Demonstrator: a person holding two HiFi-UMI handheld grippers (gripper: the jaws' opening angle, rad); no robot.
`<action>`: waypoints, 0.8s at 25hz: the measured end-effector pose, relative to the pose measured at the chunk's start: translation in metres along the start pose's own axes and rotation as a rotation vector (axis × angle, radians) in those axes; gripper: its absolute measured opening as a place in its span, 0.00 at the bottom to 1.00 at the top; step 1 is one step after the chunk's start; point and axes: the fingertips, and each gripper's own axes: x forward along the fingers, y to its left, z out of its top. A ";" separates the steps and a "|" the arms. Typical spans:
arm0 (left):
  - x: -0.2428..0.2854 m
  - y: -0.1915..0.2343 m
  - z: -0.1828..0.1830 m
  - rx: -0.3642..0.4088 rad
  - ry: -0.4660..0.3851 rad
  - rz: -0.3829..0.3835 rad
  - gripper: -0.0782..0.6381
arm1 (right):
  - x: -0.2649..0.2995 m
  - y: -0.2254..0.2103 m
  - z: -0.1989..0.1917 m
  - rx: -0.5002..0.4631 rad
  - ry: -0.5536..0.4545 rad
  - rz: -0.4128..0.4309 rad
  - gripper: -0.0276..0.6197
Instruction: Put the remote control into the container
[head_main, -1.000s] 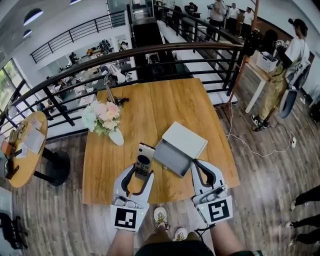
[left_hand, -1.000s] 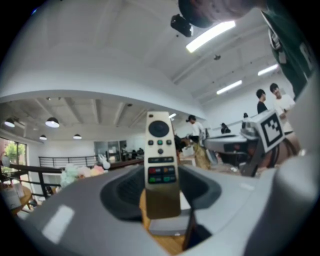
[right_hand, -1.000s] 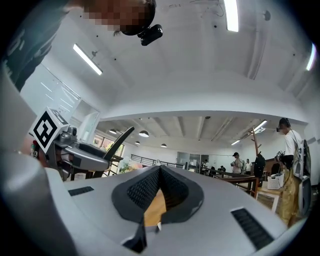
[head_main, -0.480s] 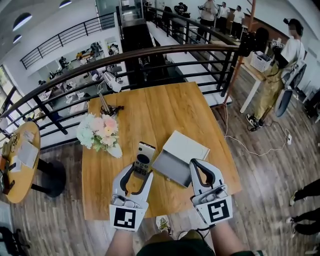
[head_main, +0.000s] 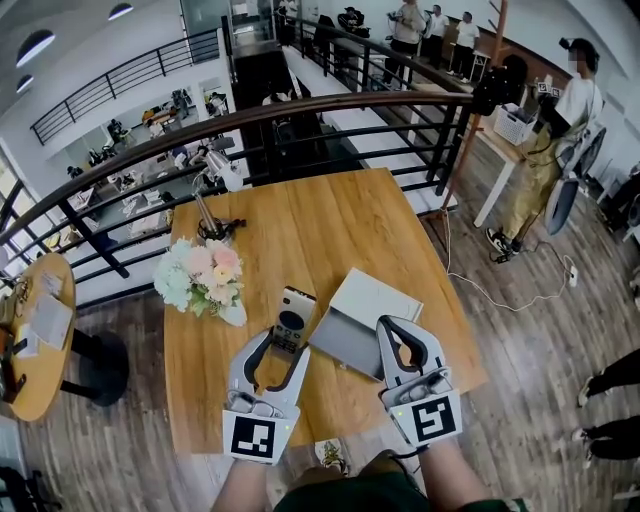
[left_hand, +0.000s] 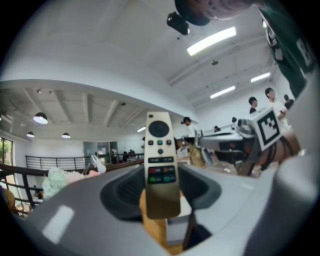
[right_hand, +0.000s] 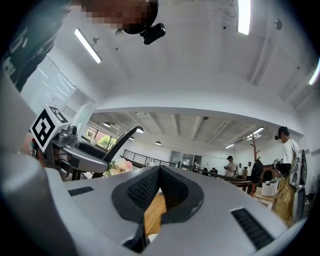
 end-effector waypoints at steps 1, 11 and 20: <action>0.001 0.000 0.000 0.003 -0.001 -0.006 0.39 | 0.001 0.000 0.000 0.000 0.003 -0.003 0.07; 0.005 -0.002 -0.014 -0.034 0.009 -0.031 0.39 | 0.008 0.002 -0.009 -0.019 0.028 -0.013 0.07; 0.022 -0.001 -0.022 -0.025 0.038 -0.013 0.39 | 0.012 -0.020 -0.022 0.002 0.036 -0.021 0.07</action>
